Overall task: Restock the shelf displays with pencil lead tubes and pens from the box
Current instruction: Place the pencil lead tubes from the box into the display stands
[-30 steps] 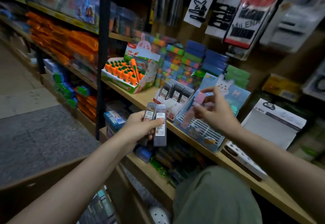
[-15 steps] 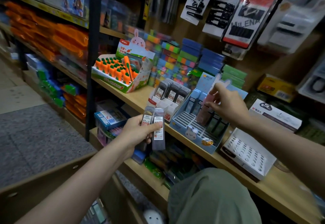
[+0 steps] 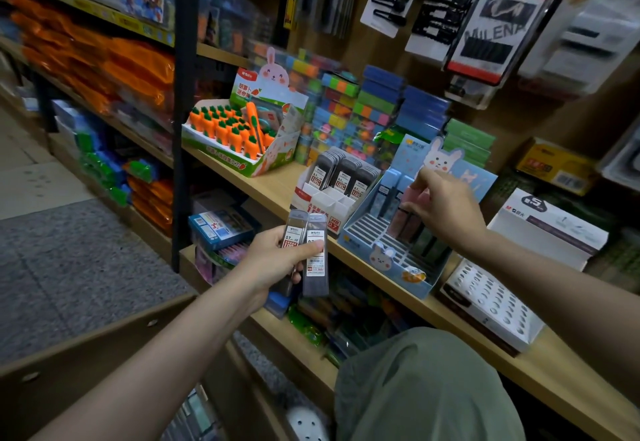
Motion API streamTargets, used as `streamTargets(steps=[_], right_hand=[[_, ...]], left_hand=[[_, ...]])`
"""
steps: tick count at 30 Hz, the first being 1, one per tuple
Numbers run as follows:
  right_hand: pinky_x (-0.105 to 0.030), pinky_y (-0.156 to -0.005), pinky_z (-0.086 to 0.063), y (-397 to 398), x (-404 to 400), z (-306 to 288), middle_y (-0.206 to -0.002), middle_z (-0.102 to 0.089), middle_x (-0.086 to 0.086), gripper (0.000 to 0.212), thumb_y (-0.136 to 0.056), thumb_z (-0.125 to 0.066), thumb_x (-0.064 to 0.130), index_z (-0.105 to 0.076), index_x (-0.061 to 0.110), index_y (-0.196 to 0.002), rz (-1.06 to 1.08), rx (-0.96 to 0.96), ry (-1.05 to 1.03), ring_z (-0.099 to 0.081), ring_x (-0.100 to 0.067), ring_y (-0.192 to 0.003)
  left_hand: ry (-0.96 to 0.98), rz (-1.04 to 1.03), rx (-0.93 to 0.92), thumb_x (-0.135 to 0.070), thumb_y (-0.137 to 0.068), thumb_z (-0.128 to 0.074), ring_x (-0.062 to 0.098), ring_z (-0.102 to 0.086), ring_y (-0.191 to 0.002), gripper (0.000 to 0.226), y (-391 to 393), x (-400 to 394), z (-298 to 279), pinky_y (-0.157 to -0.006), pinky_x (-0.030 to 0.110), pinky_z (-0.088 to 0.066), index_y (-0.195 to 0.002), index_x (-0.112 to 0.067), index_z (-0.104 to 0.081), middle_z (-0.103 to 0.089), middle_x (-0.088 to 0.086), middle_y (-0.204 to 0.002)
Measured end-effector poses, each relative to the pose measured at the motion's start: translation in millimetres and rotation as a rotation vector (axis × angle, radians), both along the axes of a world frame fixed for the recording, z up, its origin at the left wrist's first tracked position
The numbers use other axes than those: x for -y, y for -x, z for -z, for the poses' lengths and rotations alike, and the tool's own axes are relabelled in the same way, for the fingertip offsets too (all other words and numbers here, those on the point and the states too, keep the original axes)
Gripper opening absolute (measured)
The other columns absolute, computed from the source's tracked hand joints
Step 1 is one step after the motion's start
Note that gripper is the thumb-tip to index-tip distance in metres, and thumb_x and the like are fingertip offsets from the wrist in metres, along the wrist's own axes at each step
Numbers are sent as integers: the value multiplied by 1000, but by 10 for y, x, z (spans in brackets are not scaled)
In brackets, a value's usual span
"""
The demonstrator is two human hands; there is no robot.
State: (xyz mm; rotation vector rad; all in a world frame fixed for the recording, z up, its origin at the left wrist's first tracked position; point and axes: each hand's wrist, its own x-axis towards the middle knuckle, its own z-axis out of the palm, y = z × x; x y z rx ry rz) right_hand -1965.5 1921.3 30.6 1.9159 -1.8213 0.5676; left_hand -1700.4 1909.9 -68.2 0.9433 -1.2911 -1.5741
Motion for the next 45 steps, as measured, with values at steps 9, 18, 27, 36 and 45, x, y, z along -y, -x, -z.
streamTargets(steps=[9,18,27,36,45], right_hand=[[-44,-83,-44,-47,-10,49,-108,-58,-10,29,-82,-76,26,-63,11,-104,124,-92,25,-54,-30,-101],[-35,-78,-59,-929,-247,214,-97,-67,6,33,-92,-62,38,-57,27,-123,-233,679,-357,-69,-12,-85],[-39,-79,-59,-1156,-216,152,-92,-69,2,21,-85,-73,13,-63,25,-100,-285,684,-404,-71,-14,-80],[-36,-75,-58,-647,108,-442,-94,-64,8,26,-86,-73,23,-58,31,-105,-138,539,-68,-69,-16,-82],[-29,-71,-49,-764,719,-298,-96,-64,-6,30,-85,-74,17,-56,11,-108,-131,295,-46,-59,-17,-83]], left_hand=[[-3,10,-14,-18,-82,-76,3,-54,-50,18,42,30,61,-45,19,-44,-99,-12,-71,-69,-5,-65],[85,67,-27,-19,-83,-75,8,-51,-52,17,7,-28,-5,-46,21,-44,-98,-13,-70,-62,-1,-65],[85,58,-41,-21,-83,-76,12,-59,-66,21,-101,0,-10,-52,22,-48,-102,-15,-69,-71,6,-83],[-69,16,-149,-1,-97,-47,20,-61,-82,30,-243,188,-128,-66,28,-54,-119,-20,-56,-57,3,-101],[-73,-76,-175,0,-93,-58,21,-71,-88,36,-259,307,-16,-66,28,-58,-124,-18,-57,-63,7,-116]])
